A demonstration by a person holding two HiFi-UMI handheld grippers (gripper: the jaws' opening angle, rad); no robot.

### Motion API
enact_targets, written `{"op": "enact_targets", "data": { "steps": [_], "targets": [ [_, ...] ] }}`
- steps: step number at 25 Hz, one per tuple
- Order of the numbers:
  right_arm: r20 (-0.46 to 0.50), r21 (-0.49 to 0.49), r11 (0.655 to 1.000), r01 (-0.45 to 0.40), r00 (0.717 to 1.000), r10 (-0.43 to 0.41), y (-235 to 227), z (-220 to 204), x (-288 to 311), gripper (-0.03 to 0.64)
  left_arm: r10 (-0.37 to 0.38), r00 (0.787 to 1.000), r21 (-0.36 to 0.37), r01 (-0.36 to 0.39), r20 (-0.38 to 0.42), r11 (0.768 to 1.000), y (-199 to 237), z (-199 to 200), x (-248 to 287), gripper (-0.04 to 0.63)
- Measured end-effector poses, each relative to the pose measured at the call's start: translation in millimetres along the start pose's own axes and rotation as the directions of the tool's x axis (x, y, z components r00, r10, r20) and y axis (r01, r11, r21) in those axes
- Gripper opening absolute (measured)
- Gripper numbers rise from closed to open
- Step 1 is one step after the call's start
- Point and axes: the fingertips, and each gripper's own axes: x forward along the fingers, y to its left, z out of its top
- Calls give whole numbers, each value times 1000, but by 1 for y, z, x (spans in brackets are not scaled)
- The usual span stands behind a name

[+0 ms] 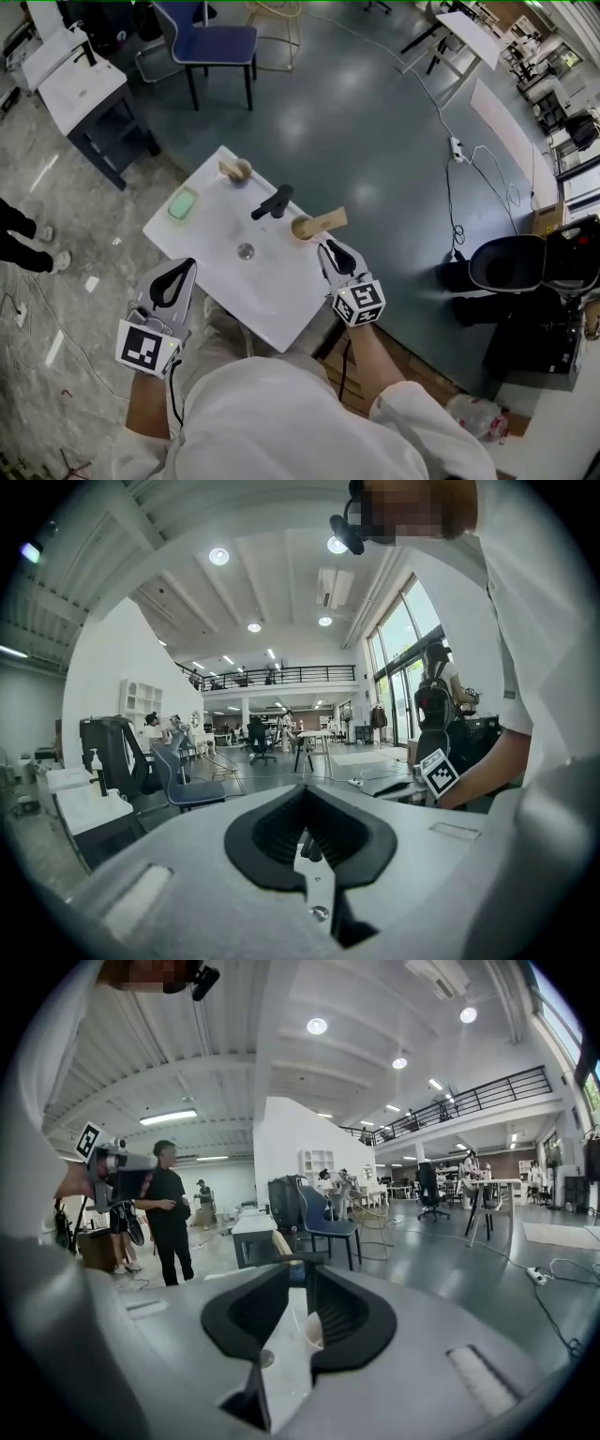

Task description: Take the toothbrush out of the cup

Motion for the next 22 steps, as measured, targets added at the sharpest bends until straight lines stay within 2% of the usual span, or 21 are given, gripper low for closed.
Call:
{"op": "enact_targets", "data": {
  "steps": [11,22],
  "targets": [
    [-166,70,996,61,985,-48,-46,-72,38,133,69,997,3,-69,-39,998,14,-4,-7,2],
    [-236,105,989,106,969,-79,-68,-102,67,133,117,990,3,-118,-75,993,19,-9,-18,2]
  ]
}}
